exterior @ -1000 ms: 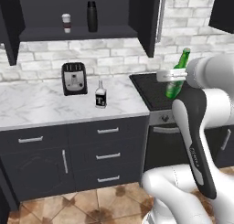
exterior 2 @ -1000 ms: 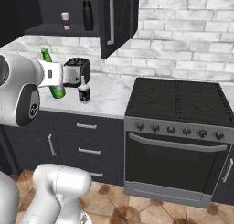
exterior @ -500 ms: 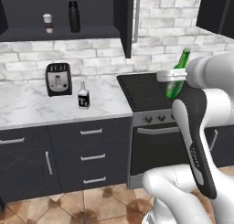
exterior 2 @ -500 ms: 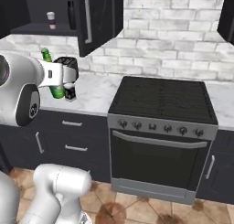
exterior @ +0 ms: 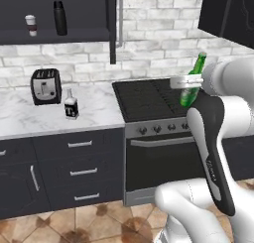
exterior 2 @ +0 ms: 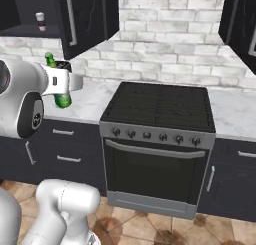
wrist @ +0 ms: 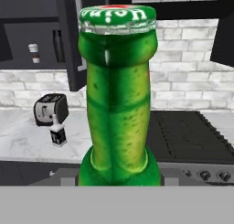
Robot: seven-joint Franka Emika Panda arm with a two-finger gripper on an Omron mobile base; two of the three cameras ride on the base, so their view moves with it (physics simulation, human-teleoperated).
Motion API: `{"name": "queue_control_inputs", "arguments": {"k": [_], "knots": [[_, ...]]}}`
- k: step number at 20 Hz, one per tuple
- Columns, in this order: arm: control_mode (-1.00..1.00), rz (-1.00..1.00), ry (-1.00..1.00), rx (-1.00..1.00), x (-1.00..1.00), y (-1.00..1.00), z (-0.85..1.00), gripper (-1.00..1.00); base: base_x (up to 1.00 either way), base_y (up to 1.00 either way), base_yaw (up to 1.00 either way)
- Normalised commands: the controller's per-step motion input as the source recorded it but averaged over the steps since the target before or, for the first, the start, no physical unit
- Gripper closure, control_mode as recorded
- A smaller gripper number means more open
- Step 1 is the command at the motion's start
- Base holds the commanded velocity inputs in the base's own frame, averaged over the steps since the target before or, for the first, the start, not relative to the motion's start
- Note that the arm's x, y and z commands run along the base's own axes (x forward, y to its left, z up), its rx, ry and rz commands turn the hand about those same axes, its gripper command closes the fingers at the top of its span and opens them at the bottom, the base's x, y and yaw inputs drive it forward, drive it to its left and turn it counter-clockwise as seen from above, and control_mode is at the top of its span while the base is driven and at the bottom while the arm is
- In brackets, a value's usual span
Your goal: Sort all alcoholic drinks to one cabinet, and non-alcoholic drinks to the other.
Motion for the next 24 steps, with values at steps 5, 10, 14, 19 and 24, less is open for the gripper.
{"name": "queue_control_inputs", "arguments": {"k": [5,10,14,19,24], "knots": [[1.00,0.00,0.00,0.00,0.00,0.00,0.00,1.00,-0.26,-0.54,0.00],[1.00,0.00,0.00,0.00,0.00,0.00,0.00,1.00,-0.25,-0.55,0.00],[1.00,0.00,0.00,0.00,0.00,0.00,0.00,1.00,-0.23,-0.56,0.00],[1.00,0.00,0.00,0.00,0.00,0.00,0.00,1.00,-0.25,-0.55,0.00],[1.00,0.00,0.00,0.00,0.00,0.00,0.00,1.00,-0.28,-0.55,0.00]]}}
